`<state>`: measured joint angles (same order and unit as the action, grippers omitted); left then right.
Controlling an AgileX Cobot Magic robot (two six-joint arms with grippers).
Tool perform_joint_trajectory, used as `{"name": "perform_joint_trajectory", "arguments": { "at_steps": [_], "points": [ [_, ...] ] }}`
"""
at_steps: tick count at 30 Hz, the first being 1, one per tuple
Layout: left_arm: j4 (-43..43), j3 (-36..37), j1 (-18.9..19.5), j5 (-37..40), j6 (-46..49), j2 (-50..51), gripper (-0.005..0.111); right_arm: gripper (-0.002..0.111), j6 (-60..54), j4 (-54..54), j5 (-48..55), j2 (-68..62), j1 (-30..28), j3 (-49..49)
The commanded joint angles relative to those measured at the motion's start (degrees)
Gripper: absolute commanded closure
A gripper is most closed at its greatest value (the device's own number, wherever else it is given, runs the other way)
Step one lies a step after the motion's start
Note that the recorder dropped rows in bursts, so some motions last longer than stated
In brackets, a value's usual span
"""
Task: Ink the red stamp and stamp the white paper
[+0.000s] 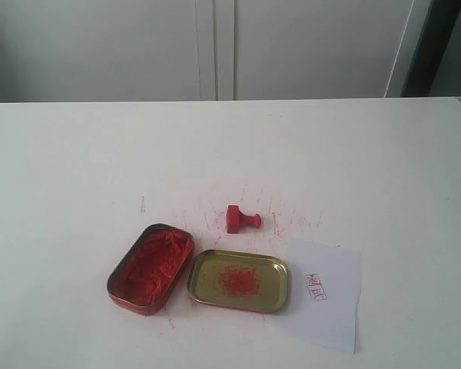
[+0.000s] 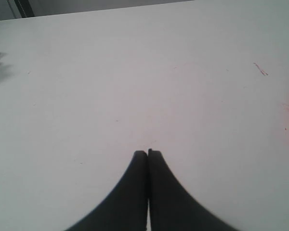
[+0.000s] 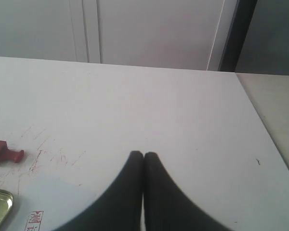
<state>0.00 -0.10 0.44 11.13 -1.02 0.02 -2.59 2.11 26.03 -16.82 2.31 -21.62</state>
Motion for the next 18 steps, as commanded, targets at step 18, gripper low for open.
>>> {"name": "perform_joint_trajectory", "arguments": {
  "at_steps": [18],
  "points": [
    [-0.33, 0.10, -0.03, -0.05, -0.22, -0.02, 0.107, 0.108, -0.25, -0.59, -0.75, 14.21, -0.63, 8.49]
  ]
}}
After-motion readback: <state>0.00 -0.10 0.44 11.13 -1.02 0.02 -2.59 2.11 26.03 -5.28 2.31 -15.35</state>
